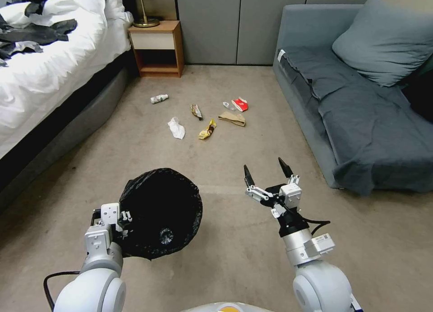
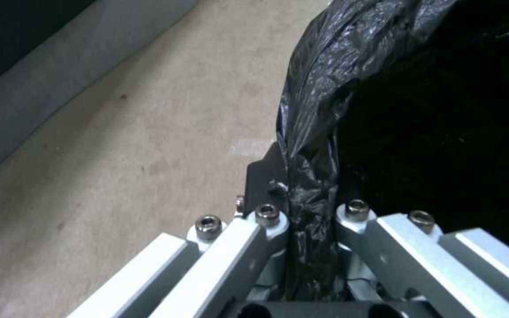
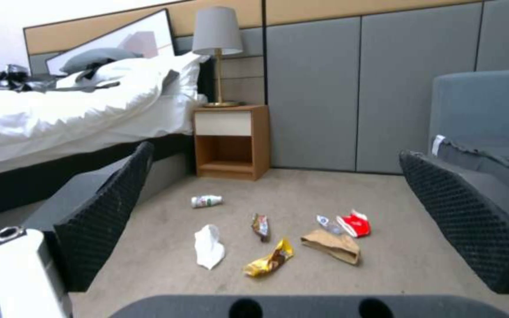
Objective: Pick up the trash bin, then pick up the garbage from the floor and place it into the trash bin.
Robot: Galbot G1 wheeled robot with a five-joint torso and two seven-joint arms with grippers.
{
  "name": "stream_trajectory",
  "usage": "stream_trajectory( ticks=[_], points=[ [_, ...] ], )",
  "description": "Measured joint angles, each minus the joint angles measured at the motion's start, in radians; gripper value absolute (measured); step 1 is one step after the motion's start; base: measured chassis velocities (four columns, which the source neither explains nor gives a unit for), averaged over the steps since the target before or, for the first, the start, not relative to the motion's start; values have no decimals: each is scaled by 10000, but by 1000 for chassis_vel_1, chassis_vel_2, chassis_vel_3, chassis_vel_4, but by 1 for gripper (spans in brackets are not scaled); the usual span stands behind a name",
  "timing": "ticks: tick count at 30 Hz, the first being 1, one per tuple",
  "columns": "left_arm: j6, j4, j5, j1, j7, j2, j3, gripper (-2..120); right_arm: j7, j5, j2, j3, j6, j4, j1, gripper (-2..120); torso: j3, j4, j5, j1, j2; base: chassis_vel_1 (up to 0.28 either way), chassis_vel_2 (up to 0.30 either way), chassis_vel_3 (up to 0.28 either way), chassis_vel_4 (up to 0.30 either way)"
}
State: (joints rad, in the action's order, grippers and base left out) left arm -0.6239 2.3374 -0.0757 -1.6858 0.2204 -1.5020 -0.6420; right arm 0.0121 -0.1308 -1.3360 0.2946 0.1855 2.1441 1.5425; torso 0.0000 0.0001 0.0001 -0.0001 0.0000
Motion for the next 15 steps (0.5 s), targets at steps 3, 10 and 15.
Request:
stream_trajectory(
  ticks=[3, 10, 15],
  points=[
    [0, -5, -7, 16, 0, 5, -5, 1, 0, -14, 3, 12, 0, -2, -24, 100, 0, -1, -2, 1, 0, -191, 186, 182, -159],
    [0, -7, -15, 34, -2, 7, -6, 1, -1, -35, 7, 20, -5, -1, -27, 100, 1, -2, -1, 1, 0, -173, 173, 175, -169],
    [0, -8, -17, 18, -2, 8, -7, 1, -1, -60, 21, 18, -22, 24, -24, 100, 0, -2, -1, 1, 0, -125, 126, 114, -141]
  ],
)
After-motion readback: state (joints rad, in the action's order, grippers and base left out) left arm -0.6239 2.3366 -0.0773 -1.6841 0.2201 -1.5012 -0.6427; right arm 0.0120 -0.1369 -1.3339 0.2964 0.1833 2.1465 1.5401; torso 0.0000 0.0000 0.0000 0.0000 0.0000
